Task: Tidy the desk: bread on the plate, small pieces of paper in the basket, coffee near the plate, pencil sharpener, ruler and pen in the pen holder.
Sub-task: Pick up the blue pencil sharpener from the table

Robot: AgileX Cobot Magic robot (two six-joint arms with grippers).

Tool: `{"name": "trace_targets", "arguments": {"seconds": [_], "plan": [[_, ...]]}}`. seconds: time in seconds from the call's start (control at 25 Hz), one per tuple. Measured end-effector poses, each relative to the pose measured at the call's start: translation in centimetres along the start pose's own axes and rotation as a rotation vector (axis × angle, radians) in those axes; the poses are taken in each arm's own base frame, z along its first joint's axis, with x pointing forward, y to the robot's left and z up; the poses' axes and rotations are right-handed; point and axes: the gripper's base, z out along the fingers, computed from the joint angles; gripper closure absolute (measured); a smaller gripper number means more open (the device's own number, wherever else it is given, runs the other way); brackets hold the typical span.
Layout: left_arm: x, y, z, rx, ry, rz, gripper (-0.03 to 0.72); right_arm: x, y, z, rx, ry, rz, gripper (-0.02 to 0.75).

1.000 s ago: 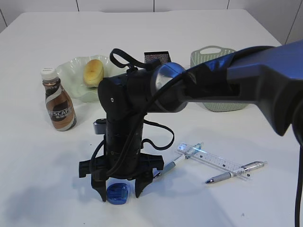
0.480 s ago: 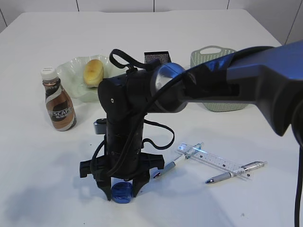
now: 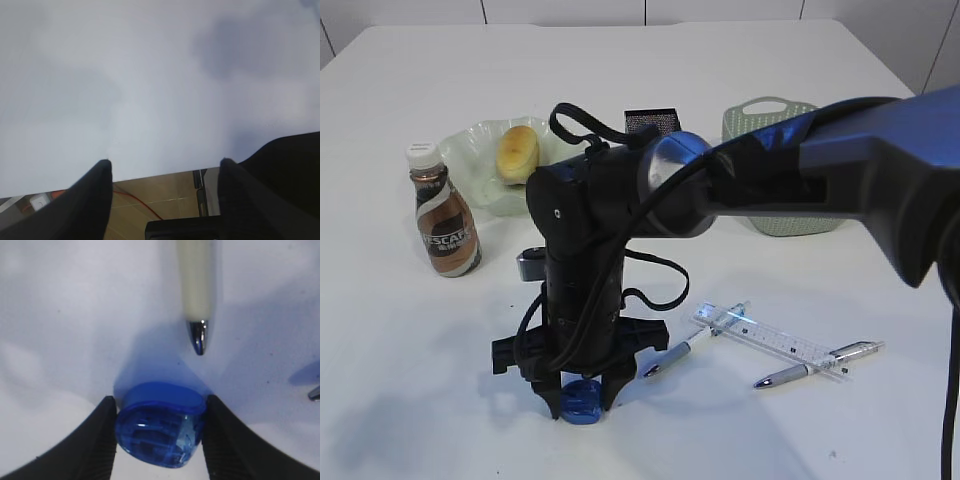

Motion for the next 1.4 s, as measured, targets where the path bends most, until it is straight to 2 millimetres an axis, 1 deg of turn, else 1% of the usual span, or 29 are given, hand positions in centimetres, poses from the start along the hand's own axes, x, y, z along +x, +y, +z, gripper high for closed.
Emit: {"name": "trace_targets", "arguments": {"seconds": [0.36, 0.92, 1.12, 1.2, 1.24, 1.4], "plan": [[0.0, 0.0, 0.0, 0.0, 0.0, 0.0, 0.222, 0.0, -0.1, 0.0, 0.01, -0.002, -0.011, 0.351], [0.0, 0.0, 0.0, 0.0, 0.0, 0.002, 0.222, 0.7, -0.6, -0.4, 0.072, 0.086, -0.018, 0.351], [0.0, 0.0, 0.0, 0.0, 0.0, 0.002, 0.222, -0.1, 0.3, -2.1, 0.043, 0.045, -0.028, 0.351], [0.0, 0.0, 0.0, 0.0, 0.0, 0.002, 0.222, -0.2, 0.4, -2.2, 0.04, 0.041, -0.029, 0.351], [0.0, 0.0, 0.0, 0.0, 0.0, 0.002, 0.222, -0.8, 1.0, -3.4, 0.018, -0.003, -0.038, 0.351], [0.0, 0.0, 0.0, 0.0, 0.0, 0.002, 0.222, -1.7, 1.5, -5.3, 0.011, -0.077, -0.06, 0.351]]}}
